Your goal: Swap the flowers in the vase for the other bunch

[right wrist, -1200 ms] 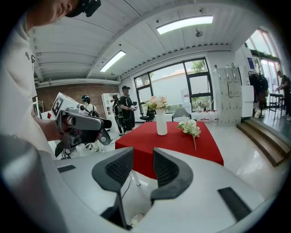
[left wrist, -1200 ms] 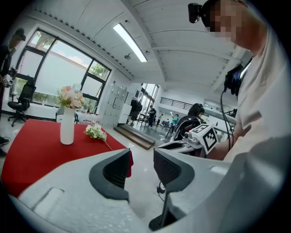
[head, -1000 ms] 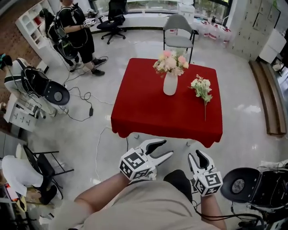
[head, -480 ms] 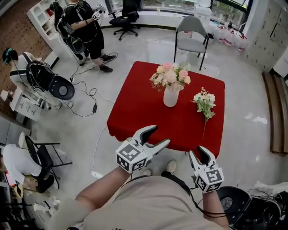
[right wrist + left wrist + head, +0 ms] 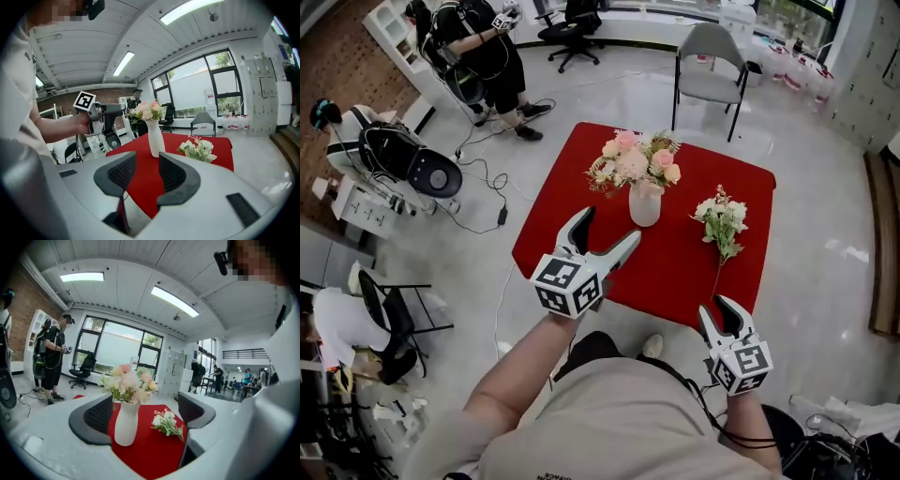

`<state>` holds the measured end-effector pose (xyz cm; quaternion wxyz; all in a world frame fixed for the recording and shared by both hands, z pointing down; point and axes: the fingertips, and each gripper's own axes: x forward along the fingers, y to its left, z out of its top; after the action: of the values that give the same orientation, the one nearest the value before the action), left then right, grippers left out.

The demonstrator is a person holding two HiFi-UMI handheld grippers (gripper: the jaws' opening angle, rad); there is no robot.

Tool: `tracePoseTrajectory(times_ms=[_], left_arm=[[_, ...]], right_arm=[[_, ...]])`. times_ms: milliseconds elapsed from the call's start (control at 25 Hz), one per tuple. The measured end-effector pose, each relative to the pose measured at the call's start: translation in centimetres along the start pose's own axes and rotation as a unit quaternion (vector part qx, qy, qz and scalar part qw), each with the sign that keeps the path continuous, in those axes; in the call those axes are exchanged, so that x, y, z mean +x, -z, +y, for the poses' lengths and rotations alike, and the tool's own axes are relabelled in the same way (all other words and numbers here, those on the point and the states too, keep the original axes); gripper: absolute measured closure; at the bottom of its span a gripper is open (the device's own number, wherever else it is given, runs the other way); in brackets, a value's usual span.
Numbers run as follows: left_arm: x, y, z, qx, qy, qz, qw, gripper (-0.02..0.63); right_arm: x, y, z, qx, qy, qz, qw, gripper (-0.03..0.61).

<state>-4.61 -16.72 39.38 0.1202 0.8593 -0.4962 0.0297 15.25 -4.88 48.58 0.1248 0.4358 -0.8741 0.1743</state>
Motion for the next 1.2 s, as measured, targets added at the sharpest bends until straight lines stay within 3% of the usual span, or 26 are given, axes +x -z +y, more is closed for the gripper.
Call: tracePoseTrajectory(times_ms=[240,520,760,1200], left_arm=[[4.0,-2.5,3.9,0.027,-0.043,-0.015,0.9986,0.109],[8.1,-4.6,6.2,0.105,-0.019,-0.002,0.9943,0.026],[11.1,-6.2,6.9,0.073,0.031,0.017,0.9967,0.026],[14.1,-1.3,7.9,0.083,0.083,0.11,0.987,0.031]], right_arm=[[0.7,-0.3,-2.2,0.003,0.007,0.004,1.0,0.423],[1.8,-2.2,-3.2,0.016,0.036,-0.015,0.999,0.423],[2.6,-3.3,-2.9,0.025,0.052,-0.018,0.998,0.423],[3.9,-4.0,-2.4,0.038,0.079,-0.016,0.996,0.423]])
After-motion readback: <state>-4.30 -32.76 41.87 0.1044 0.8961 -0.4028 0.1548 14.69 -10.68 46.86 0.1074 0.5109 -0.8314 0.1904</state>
